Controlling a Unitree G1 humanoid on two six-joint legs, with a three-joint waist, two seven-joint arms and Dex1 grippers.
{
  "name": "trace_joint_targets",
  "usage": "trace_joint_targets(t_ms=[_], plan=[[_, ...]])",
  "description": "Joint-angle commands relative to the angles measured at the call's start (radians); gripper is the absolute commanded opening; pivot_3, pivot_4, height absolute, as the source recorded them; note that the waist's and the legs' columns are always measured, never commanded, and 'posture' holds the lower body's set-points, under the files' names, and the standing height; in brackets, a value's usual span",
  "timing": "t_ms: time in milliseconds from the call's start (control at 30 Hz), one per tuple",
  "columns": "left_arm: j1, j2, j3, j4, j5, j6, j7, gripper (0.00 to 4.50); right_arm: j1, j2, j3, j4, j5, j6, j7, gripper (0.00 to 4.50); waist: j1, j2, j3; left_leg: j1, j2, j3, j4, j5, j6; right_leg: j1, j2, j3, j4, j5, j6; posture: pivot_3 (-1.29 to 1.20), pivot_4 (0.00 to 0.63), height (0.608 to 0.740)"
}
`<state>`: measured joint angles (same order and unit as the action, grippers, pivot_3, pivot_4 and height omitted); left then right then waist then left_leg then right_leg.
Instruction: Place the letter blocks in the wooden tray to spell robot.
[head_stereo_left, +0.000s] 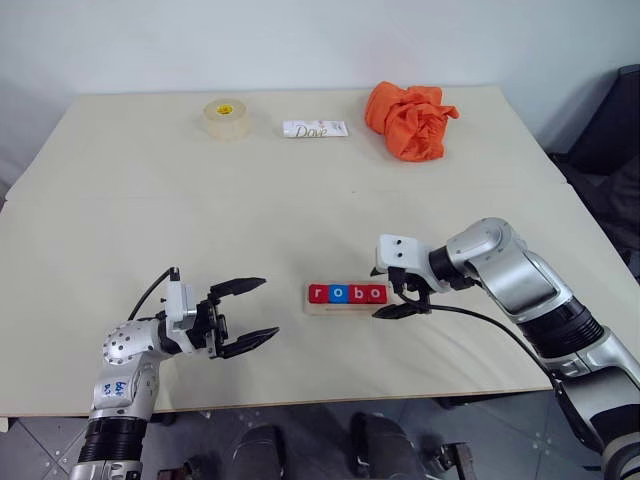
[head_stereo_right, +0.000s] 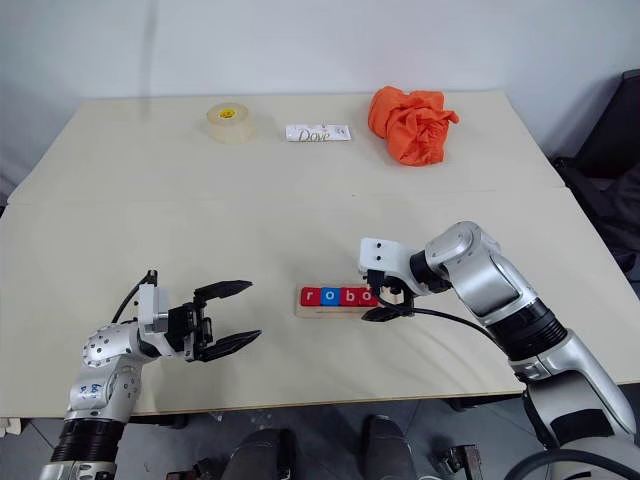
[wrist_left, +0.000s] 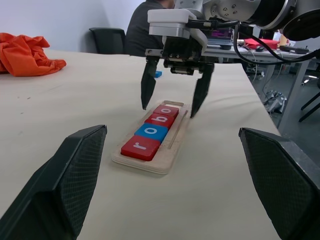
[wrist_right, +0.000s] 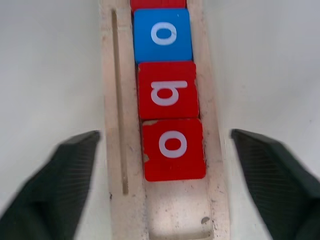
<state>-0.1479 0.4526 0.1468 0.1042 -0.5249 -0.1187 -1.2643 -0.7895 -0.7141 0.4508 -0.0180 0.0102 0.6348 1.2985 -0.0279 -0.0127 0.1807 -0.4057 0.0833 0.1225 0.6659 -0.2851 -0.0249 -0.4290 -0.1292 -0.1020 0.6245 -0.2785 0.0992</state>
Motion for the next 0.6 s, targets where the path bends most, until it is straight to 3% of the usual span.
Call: trace_joint_targets(t_ms=[33,133,300,533,600], plan=[[-0.013,0.002,0.004,0.008,-0.011,-0.015,-0.006,4.5,-0.024,-0.019,-0.068,-0.073,0.034,0.035,-0.008,4.48,0.0,0.0,0.0,0.0,0.0,0.0,0.0,0.0,0.0,0.0,0.0,0.0,0.0,0.0,0.0,0.0,0.15,0.74],[-0.028,-0.002,-0.002,0.024,-0.01,-0.018,-0.013,4.5,0.013,-0.04,-0.125,-0.119,0.074,0.066,-0.019,4.48,0.001,0.0,0.0,0.0,0.0,0.0,0.0,0.0,0.0,0.0,0.0,0.0,0.0,0.0,0.0,0.0,0.15,0.74],[-0.052,-0.001,-0.006,0.055,-0.012,-0.023,-0.03,4.5,0.178,-0.057,-0.325,-0.183,0.153,0.048,-0.118,4.48,0.013,0.0,0.0,0.0,0.0,0.0,0.0,0.0,0.0,0.001,0.0,-0.001,-0.001,0.0,0.0,0.0,0.15,0.74],[-0.09,0.016,-0.003,0.109,-0.01,-0.019,-0.067,4.5,0.519,0.024,-0.813,-0.201,0.245,-0.006,-0.402,4.48,0.038,-0.001,0.0,0.0,0.0,-0.001,-0.001,0.0,0.0,0.001,0.0,-0.001,-0.003,0.0,0.0,0.0,0.15,0.74],[-0.1,0.019,-0.001,0.124,-0.01,-0.02,-0.075,4.5,0.582,0.031,-0.87,-0.213,0.258,-0.018,-0.438,4.48,0.04,-0.001,0.0,0.0,-0.001,0.0,0.0,0.0,0.0,0.001,0.0,0.0,-0.003,0.0,0.0,0.0,0.15,0.74]])
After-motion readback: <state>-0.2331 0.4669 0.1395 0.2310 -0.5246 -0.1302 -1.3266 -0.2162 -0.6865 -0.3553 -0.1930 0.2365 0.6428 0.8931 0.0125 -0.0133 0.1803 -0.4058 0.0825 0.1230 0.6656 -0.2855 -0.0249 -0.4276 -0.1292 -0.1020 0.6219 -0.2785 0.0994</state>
